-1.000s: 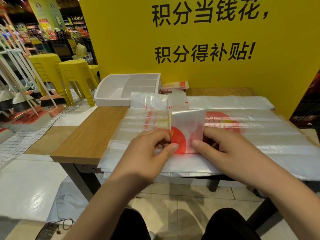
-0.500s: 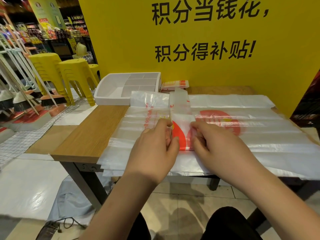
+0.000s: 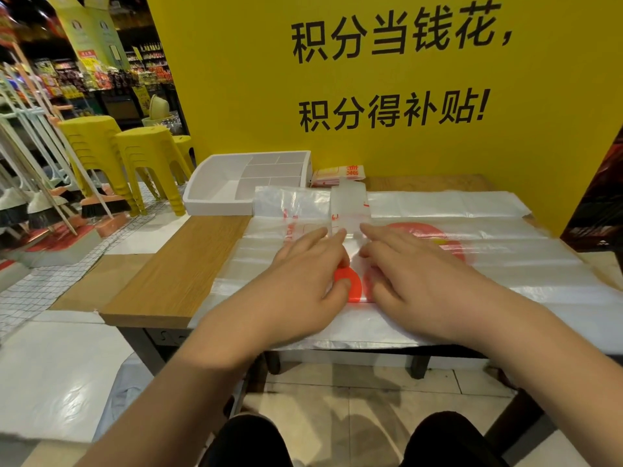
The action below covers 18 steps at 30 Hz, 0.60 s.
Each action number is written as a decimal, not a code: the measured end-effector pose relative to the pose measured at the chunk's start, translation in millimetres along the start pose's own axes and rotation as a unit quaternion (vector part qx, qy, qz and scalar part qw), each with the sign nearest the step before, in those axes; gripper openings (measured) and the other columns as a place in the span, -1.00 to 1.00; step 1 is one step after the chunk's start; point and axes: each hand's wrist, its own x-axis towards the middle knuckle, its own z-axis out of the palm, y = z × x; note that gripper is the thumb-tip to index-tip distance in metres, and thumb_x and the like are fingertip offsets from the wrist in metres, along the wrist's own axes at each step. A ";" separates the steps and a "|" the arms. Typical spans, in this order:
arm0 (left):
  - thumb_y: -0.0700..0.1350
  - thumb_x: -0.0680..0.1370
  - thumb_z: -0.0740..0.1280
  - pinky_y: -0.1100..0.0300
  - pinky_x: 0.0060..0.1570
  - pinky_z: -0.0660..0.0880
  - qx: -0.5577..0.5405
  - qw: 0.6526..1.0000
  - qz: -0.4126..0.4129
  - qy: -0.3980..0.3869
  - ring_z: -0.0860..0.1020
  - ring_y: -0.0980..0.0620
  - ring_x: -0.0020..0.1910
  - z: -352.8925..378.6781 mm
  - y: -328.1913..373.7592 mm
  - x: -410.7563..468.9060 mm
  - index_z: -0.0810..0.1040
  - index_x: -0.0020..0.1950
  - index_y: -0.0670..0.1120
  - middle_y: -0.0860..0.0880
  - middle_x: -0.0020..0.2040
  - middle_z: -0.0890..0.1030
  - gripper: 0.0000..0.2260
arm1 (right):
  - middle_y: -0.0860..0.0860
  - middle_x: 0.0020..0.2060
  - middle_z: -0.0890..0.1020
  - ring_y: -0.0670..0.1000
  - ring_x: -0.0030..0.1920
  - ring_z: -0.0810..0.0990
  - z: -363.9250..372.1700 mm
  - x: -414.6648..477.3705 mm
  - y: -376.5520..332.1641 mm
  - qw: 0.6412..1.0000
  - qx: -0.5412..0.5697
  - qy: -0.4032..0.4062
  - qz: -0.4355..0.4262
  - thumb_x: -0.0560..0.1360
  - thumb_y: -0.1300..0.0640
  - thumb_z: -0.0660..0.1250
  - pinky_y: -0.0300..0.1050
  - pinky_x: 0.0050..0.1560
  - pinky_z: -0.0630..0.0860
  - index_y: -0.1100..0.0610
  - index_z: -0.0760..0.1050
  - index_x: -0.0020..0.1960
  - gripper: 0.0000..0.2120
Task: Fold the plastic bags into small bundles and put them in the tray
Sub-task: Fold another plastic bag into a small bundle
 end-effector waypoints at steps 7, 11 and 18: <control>0.34 0.59 0.04 0.14 0.54 -0.06 -0.015 0.997 -0.005 -0.080 -0.07 0.20 0.57 -4.6 -17.6 6.9 0.08 0.59 0.16 0.14 0.62 0.05 -0.40 | -0.24 0.59 -0.12 -0.20 0.57 -0.18 -7.5 4.4 16.7 0.990 0.023 -0.138 -0.010 0.43 -0.47 -0.25 -0.03 0.60 -0.11 -0.15 -0.15 0.62 -0.17; 0.45 0.49 0.01 0.07 0.56 -0.05 -0.010 0.993 -0.005 -0.114 -0.11 0.20 0.58 -7.8 -26.3 5.9 0.01 0.59 0.26 0.24 0.61 0.00 -0.30 | -0.32 0.56 -0.15 -0.29 0.54 -0.25 -14.1 3.8 28.0 0.985 0.044 -0.164 -0.010 0.40 -0.52 -0.11 -0.11 0.59 -0.19 -0.22 -0.12 0.60 -0.16; 0.48 0.49 0.11 -0.02 0.56 0.01 -0.024 0.990 -0.014 -0.141 -0.11 0.15 0.58 -10.8 -31.8 8.6 -0.01 0.56 0.35 0.24 0.61 0.04 -0.32 | -0.33 0.56 -0.03 -0.28 0.54 -0.16 -20.7 6.7 32.7 0.984 0.047 -0.169 -0.009 0.40 -0.50 0.06 -0.25 0.53 -0.19 -0.20 -0.01 0.60 -0.15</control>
